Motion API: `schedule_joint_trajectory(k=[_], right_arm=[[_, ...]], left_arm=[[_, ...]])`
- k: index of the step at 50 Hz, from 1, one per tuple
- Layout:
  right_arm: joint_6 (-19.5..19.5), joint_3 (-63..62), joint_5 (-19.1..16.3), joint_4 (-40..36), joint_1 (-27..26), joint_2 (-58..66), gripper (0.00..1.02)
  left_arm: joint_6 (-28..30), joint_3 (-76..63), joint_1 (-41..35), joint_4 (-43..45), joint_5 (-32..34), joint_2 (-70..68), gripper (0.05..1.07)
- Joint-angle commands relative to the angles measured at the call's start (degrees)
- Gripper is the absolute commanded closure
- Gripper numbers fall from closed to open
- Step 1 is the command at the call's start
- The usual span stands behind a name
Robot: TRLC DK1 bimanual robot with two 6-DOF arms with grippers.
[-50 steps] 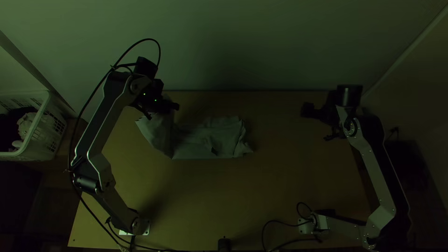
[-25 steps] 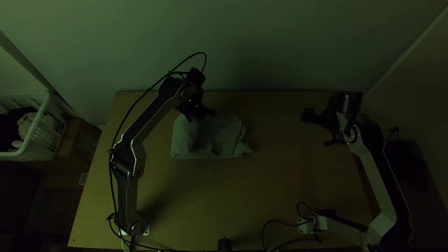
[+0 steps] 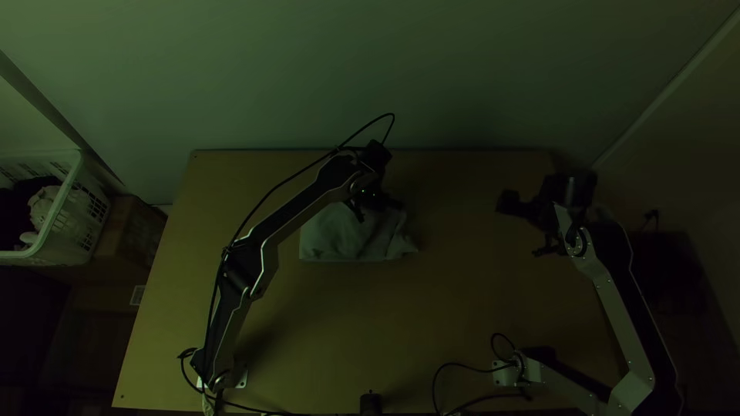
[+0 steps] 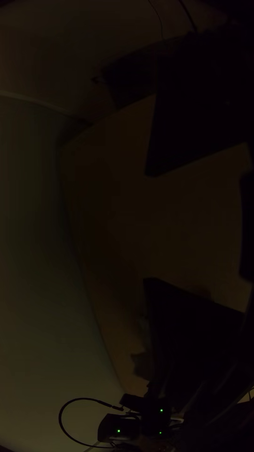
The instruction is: Fold the t-shirt
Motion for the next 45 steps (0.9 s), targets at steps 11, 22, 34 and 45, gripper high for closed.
schedule_joint_trajectory(k=[11,22,34,45], right_arm=[[0.4,-6.6,0.0,3.3,1.0,-2.5,0.04],[-0.7,-7.4,0.0,6.1,0.9,-2.0,0.04],[-3.0,-5.6,0.0,9.3,2.0,-1.2,0.04],[-6.4,-2.3,0.0,11.3,3.0,-1.3,0.04]], left_arm=[[-6.2,3.6,-3.0,8.6,5.8,2.4,0.09],[-7.5,2.2,0.1,3.7,9.9,-0.5,0.09],[-3.0,-1.8,5.2,1.9,9.7,-8.2,0.09],[-0.8,-4.2,10.2,-0.9,8.9,-17.2,0.09]])
